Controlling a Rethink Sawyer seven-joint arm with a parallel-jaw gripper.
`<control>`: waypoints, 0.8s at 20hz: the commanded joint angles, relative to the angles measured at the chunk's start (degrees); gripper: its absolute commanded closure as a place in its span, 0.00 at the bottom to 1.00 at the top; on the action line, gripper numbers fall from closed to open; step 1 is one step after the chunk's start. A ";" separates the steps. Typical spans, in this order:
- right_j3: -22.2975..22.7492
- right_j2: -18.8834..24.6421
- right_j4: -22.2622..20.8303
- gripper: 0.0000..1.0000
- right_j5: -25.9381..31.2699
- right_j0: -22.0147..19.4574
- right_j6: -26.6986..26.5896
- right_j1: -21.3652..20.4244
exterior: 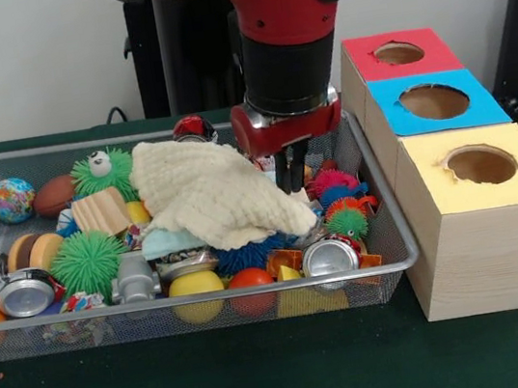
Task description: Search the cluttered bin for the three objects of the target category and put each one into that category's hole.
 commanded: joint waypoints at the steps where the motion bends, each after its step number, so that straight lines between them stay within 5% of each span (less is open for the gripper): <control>1: -7.03 -0.98 4.26 1.00 1.56 -1.04 15.15 8.96; 9: -19.07 -9.11 1.56 1.00 7.23 4.35 16.64 18.04; 16: -23.31 -13.60 0.32 1.00 17.38 6.49 12.44 24.43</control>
